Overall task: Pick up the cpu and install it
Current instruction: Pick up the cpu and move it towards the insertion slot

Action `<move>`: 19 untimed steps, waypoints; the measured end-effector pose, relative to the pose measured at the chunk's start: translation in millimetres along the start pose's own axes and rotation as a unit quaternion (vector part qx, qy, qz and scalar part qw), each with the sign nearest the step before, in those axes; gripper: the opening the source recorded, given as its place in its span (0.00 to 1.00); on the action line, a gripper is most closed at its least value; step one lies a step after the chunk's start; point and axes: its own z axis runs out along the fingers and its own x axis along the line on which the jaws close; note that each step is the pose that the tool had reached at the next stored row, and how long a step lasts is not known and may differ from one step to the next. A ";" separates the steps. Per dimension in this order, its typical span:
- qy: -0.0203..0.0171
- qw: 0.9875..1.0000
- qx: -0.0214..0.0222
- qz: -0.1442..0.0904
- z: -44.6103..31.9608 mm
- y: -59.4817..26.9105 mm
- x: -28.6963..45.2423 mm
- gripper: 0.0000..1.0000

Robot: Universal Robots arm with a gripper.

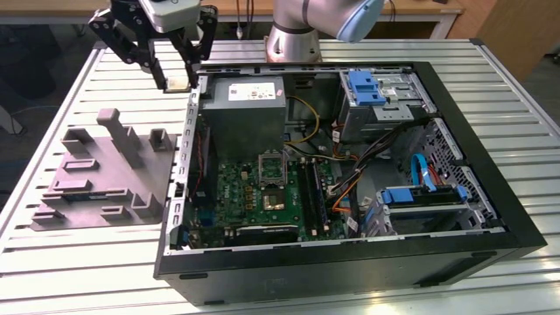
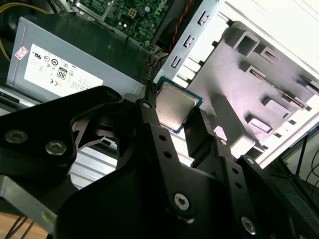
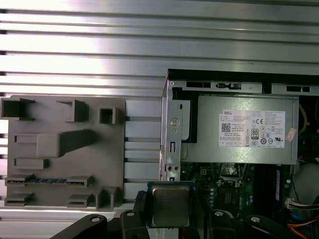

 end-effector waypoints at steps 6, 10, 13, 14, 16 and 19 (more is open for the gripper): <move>0.000 1.000 0.000 0.000 0.1 0.0 -2.8 0.47; 0.000 1.000 0.000 0.000 0.1 0.0 -3.6 0.47; 0.000 1.000 0.000 0.000 0.1 0.0 -4.0 0.47; 0.000 1.000 0.000 0.000 0.1 0.0 -4.4 0.47; 0.000 1.000 0.000 0.000 0.1 0.0 -5.2 0.47; 0.000 1.000 0.000 0.000 0.2 -0.1 -6.7 0.47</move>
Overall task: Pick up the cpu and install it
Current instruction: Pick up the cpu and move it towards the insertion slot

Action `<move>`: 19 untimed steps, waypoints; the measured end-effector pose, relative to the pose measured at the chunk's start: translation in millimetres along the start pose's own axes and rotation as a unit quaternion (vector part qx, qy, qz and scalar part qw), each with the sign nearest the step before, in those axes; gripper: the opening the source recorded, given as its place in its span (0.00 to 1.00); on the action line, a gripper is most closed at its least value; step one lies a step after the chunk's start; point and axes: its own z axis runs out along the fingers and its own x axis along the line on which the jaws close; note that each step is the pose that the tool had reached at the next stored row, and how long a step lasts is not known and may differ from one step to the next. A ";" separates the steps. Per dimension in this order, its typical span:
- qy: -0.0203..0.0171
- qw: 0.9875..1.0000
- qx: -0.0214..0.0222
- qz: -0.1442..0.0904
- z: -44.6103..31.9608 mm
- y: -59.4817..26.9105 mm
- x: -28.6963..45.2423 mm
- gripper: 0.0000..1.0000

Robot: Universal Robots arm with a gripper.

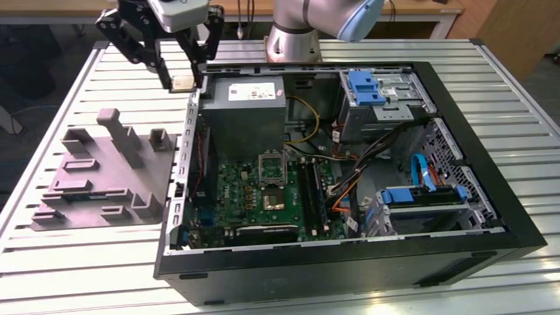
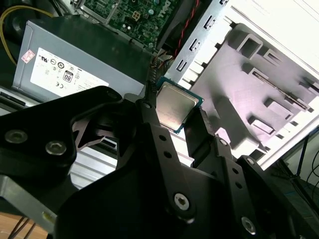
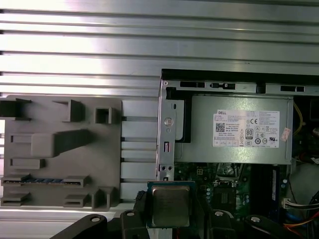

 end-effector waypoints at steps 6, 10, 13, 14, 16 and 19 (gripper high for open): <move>0.000 1.000 0.000 0.000 0.1 -0.1 -5.5 0.47; 0.000 1.000 0.000 0.000 0.2 -0.1 -11.2 0.47; 0.000 1.000 0.000 0.000 0.4 -0.2 -14.9 0.47; 0.000 1.000 0.000 0.000 0.4 -0.2 -16.0 0.47; 0.000 1.000 0.000 0.000 0.4 -0.2 -18.6 0.47; 0.000 1.000 0.000 0.000 0.5 -0.2 -22.2 0.47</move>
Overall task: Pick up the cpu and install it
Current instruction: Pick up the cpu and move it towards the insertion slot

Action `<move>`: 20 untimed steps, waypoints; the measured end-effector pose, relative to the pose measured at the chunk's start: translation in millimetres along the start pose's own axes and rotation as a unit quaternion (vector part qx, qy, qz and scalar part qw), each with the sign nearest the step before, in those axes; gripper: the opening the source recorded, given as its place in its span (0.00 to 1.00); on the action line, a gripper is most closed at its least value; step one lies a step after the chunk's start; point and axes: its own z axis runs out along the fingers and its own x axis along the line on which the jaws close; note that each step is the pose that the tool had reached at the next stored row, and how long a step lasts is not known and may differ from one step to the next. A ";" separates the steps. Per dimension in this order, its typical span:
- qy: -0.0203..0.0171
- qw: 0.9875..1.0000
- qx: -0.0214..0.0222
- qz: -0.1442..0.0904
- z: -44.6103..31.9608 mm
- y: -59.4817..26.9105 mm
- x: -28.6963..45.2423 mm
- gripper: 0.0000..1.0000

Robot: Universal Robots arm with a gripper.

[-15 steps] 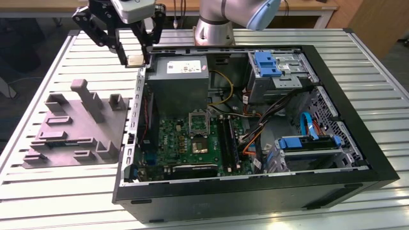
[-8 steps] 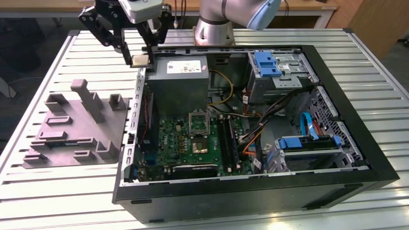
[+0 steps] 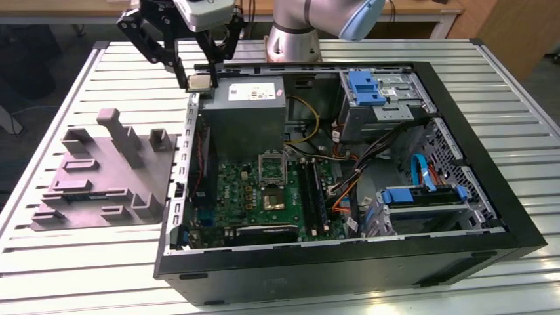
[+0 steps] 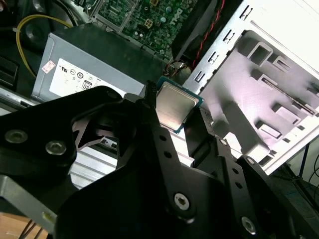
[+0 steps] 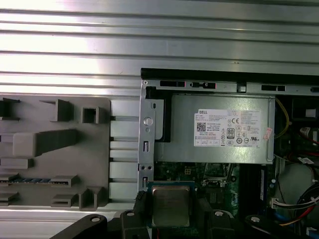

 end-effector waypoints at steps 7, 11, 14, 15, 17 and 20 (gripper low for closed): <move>0.000 1.000 0.000 0.000 0.3 -0.1 -10.9 0.47; 0.000 1.000 0.000 0.000 0.4 -0.2 -15.2 0.47; 0.000 1.000 0.000 0.000 0.4 -0.2 -15.7 0.47; 0.000 1.000 0.000 0.000 0.4 -0.2 -15.8 0.47; 0.000 1.000 0.000 0.000 0.4 -0.2 -15.8 0.47; 0.000 1.000 0.000 0.000 0.4 -0.2 -16.1 0.47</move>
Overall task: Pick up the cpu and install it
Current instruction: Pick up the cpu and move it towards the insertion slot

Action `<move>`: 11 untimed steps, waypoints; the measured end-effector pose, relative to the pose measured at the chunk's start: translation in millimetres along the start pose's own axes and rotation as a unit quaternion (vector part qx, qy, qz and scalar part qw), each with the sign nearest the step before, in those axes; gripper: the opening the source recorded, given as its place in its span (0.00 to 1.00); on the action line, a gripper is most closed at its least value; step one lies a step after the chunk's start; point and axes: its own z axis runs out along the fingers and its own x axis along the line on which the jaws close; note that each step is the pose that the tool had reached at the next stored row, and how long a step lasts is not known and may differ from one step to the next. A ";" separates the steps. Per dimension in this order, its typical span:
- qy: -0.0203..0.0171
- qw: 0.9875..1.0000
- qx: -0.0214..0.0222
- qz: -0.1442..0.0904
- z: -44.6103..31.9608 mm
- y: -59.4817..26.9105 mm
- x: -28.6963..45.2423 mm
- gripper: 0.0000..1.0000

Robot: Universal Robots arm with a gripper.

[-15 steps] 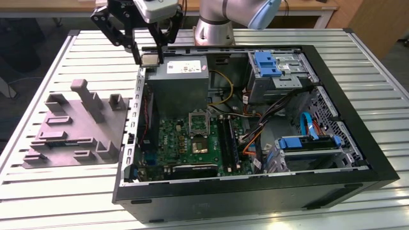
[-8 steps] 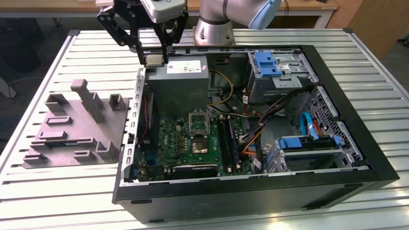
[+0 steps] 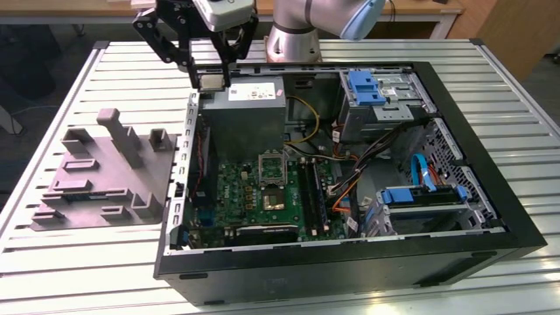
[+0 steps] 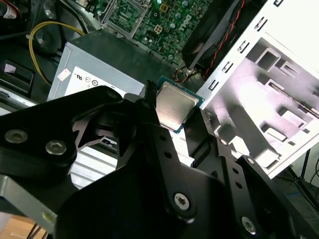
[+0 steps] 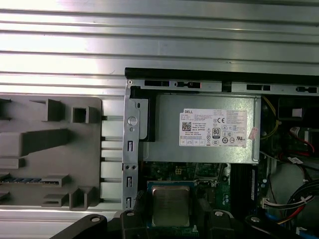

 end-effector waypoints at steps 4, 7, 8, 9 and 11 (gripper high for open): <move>0.000 1.000 0.000 0.000 0.0 0.0 -2.6 0.47; 0.000 1.000 0.000 0.000 0.1 -0.1 -6.1 0.47; 0.000 1.000 0.000 0.000 0.1 -0.1 -7.5 0.47; 0.000 1.000 0.000 0.000 0.2 -0.1 -9.0 0.47; 0.000 1.000 0.000 0.000 0.3 -0.1 -12.0 0.47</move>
